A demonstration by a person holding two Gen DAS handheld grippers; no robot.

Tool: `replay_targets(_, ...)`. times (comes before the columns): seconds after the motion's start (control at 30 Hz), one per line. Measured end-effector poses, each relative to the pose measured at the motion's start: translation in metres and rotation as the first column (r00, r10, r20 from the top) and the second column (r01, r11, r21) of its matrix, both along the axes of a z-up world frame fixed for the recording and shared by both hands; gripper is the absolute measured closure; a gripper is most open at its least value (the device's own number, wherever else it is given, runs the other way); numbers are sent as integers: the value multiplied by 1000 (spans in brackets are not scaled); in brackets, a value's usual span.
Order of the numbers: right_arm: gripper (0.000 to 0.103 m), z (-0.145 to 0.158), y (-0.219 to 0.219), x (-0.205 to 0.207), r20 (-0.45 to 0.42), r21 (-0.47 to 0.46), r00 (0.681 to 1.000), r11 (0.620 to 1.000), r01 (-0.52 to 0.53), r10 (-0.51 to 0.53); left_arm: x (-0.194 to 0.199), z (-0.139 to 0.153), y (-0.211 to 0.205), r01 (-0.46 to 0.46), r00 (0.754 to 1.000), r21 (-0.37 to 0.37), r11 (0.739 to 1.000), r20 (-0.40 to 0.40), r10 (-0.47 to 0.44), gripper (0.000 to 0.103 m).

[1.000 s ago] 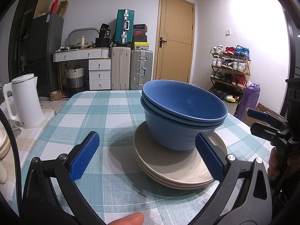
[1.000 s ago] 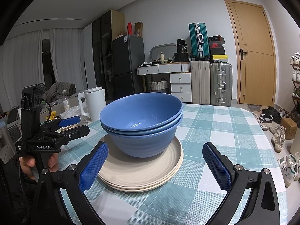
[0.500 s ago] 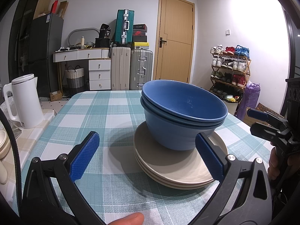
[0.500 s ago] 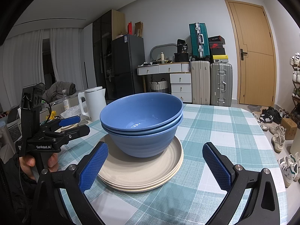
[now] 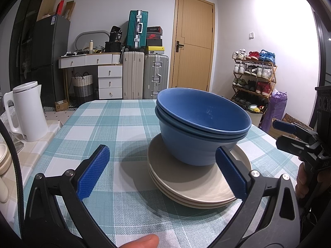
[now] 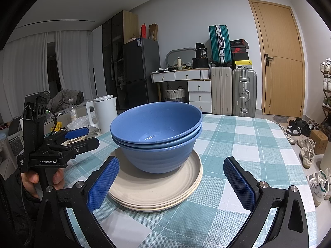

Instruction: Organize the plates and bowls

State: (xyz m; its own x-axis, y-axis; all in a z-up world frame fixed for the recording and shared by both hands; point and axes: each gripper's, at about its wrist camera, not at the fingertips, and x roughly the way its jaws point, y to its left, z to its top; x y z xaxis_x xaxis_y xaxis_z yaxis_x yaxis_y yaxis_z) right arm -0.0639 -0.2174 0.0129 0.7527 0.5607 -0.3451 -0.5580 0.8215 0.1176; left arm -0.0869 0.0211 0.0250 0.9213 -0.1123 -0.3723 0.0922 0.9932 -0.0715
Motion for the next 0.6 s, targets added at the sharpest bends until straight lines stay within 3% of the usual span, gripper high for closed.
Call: replay_targets(0.6,1,0,1,1,-3,1,1000,1000,-1,1,0,0,1,-4,1000,-1,1000,-2,4,1)
